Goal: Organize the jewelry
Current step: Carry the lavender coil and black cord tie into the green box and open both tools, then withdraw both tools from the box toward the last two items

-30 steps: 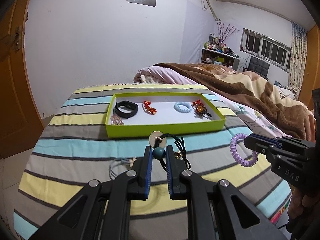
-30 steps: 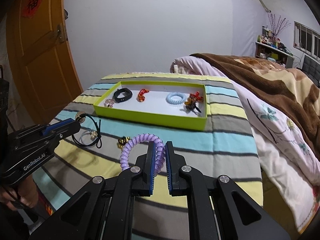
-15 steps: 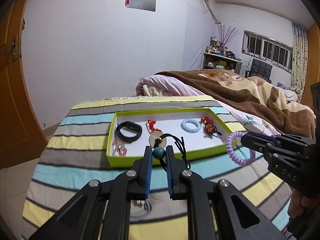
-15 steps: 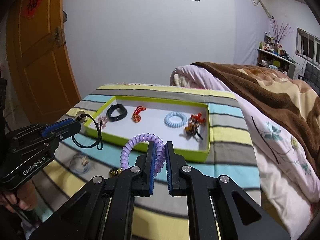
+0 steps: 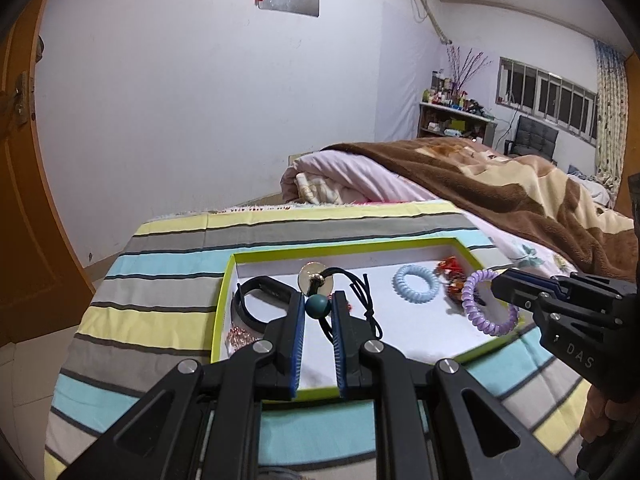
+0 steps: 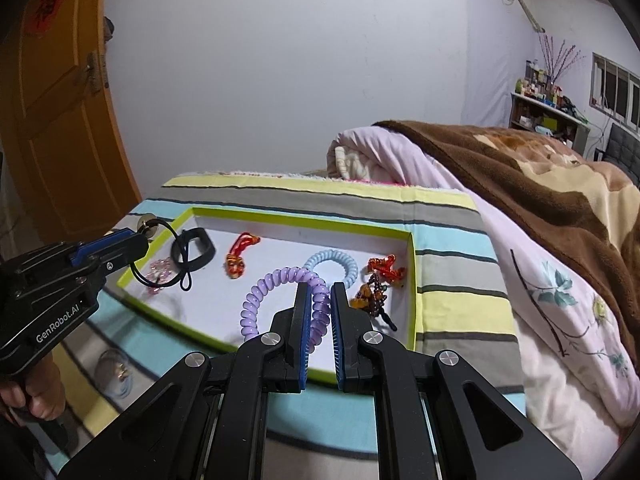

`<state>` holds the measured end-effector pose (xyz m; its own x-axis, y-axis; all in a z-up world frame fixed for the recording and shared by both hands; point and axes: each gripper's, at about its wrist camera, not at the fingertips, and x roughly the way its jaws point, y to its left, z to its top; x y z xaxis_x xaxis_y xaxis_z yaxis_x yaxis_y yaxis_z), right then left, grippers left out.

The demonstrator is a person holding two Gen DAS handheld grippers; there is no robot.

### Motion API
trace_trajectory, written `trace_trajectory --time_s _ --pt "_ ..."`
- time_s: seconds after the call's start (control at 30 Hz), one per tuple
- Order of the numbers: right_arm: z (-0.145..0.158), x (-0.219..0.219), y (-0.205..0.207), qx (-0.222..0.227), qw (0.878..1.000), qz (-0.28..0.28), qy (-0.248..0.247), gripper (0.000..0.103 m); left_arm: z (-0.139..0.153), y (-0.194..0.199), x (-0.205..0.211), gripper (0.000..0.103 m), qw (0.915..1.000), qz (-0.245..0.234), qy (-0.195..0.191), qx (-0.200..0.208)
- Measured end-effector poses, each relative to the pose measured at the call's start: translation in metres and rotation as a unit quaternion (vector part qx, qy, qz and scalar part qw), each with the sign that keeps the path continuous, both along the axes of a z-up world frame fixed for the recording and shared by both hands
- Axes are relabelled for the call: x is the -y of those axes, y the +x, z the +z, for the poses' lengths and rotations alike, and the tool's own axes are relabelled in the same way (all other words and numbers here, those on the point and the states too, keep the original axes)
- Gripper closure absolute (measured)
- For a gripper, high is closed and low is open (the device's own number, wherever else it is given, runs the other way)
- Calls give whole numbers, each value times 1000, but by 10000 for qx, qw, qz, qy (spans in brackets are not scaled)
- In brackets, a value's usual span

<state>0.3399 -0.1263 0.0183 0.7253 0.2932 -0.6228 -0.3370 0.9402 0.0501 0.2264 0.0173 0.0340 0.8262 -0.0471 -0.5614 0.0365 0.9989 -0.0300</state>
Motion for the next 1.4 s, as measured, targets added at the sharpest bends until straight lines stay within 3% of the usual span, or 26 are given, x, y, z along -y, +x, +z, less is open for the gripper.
trace_trajectory --time_s 0.33,0.7,0.87,1.13,1.4 --pt "-34 -3 34 -489 9987 -40 -98 93 -28 27 -2 89 9989 -18 -24 -459" --pt "-48 -7 44 -774 9968 29 -202 93 -45 37 -4 89 9968 -81 -100 -785" --pt "-46 -7 41 -743 9970 16 -197 82 -45 38 -6 87 9962 -126 -126 -853" --pt "-26 -4 17 -499 9986 69 -143 82 -31 21 -10 83 9971 -116 -207 -727" --pt "-6 -1 -34 -207 9993 302 104 82 -12 -23 -13 83 9988 36 -228 -423"
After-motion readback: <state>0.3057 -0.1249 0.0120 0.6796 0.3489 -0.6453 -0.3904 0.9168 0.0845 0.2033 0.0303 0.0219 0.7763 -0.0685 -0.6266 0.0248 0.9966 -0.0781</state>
